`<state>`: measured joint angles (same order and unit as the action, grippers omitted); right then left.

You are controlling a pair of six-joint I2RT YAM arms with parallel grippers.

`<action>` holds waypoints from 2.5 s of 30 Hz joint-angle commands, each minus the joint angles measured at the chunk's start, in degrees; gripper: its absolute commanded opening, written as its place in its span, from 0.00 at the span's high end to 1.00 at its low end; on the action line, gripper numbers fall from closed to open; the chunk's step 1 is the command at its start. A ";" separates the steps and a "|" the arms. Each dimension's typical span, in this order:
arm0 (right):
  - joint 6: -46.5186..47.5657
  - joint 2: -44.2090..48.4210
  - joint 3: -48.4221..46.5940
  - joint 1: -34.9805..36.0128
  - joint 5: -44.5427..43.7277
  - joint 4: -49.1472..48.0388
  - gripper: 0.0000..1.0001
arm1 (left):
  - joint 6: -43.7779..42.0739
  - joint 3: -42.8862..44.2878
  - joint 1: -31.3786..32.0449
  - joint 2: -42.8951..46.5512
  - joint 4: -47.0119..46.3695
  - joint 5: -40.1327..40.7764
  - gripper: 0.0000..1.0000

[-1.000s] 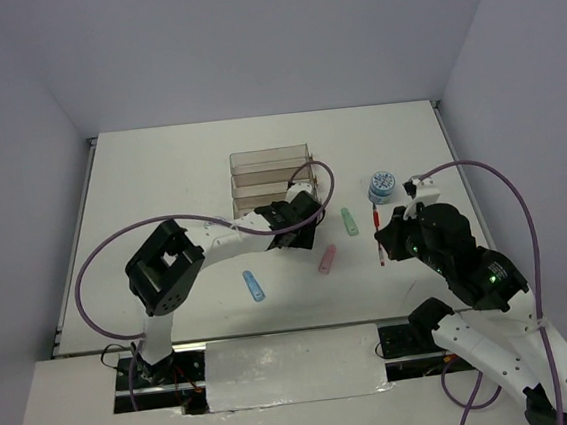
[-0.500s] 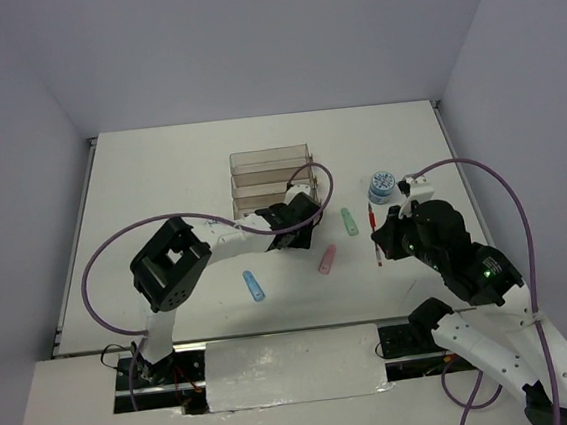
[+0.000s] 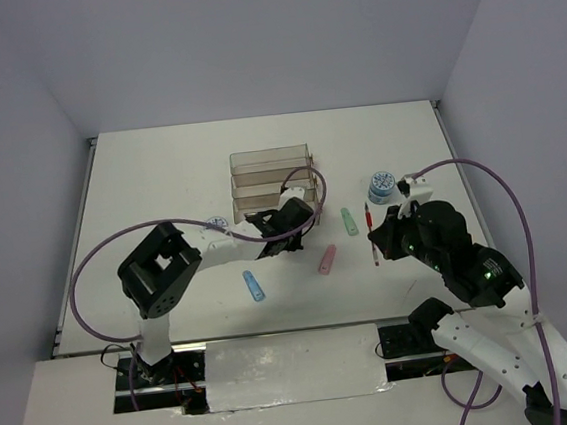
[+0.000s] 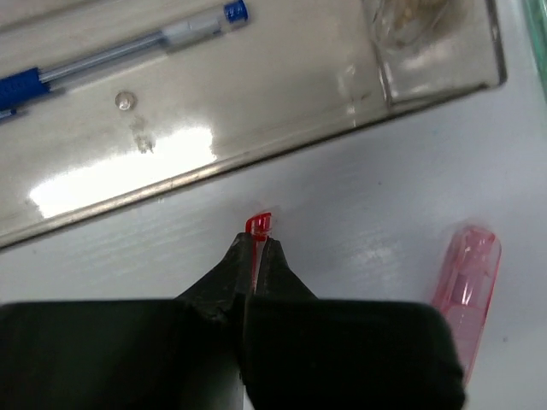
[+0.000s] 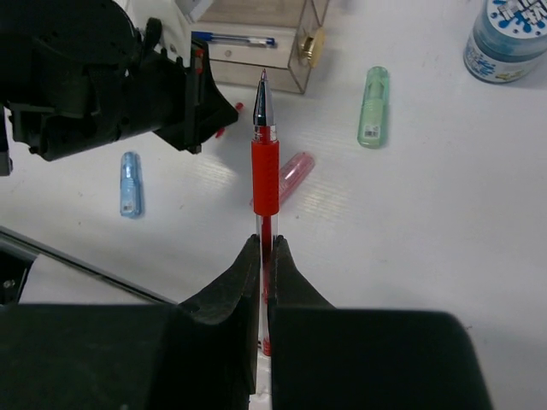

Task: Sort the stationery into containers
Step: Close the pen cap on the pen.

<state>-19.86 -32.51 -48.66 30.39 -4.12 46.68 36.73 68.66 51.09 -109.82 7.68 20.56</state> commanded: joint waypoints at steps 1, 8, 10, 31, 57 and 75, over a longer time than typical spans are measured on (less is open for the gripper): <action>0.70 1.13 1.63 0.28 3.76 -6.06 1.00 | 1.32 -4.23 1.90 3.18 3.75 -3.59 1.00; -3.78 1.75 13.04 0.28 12.10 -20.02 1.00 | 4.84 -11.35 2.35 22.08 -1.87 -5.26 1.00; -7.02 1.49 16.13 0.28 17.36 -27.67 1.00 | 5.72 -14.07 2.35 29.87 -4.95 -4.74 1.00; -16.62 -13.81 23.09 32.44 0.52 -73.56 1.00 | 9.68 -37.28 1.29 63.76 -48.82 -3.95 1.00; -7.48 -18.73 13.95 34.29 2.10 -71.28 1.00 | 11.35 -40.36 1.29 69.92 -49.43 -5.88 1.00; -7.04 -18.20 14.30 33.68 -0.19 -70.58 1.00 | 10.99 -41.24 1.29 69.04 -50.04 -7.81 1.00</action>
<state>-27.75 -51.83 -31.94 64.25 -3.18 -22.70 47.00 27.73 52.62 -40.77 -38.15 14.02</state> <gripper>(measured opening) 0.036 0.042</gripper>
